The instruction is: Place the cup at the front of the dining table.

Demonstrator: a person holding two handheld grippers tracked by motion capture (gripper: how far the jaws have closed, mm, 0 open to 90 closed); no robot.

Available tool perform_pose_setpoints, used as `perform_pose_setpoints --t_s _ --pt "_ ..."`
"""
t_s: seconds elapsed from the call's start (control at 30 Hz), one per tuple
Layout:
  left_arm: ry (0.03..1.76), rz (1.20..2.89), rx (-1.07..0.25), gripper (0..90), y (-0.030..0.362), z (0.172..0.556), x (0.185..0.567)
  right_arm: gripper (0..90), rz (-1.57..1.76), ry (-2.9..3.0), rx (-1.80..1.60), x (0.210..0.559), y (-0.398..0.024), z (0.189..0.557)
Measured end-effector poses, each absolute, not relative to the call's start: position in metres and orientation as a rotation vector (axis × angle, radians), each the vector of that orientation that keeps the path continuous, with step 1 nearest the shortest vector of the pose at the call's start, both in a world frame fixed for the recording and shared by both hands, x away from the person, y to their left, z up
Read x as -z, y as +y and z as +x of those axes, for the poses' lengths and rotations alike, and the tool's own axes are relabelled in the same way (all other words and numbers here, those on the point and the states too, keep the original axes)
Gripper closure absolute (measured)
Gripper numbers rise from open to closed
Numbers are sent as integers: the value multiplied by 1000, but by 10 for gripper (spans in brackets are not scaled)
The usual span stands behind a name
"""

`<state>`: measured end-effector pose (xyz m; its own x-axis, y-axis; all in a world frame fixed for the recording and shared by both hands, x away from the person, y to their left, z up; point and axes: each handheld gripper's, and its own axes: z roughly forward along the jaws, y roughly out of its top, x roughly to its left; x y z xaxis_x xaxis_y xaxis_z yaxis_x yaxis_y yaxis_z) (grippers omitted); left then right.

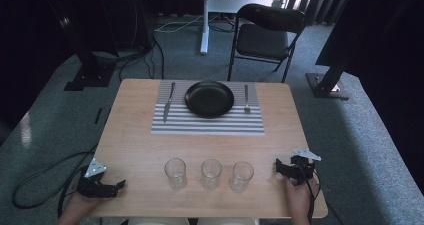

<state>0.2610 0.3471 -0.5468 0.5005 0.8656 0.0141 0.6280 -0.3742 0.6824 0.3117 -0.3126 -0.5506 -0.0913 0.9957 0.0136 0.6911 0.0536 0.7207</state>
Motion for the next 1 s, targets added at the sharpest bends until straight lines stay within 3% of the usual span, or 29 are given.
perform_pose_setpoints --t_s 0.47,1.0 --pt "1236 2143 -488 17 346 263 545 119 1686 1836 -795 551 -313 312" --pt "1042 2168 -371 45 320 255 536 119 1686 1835 -796 551 -313 312"
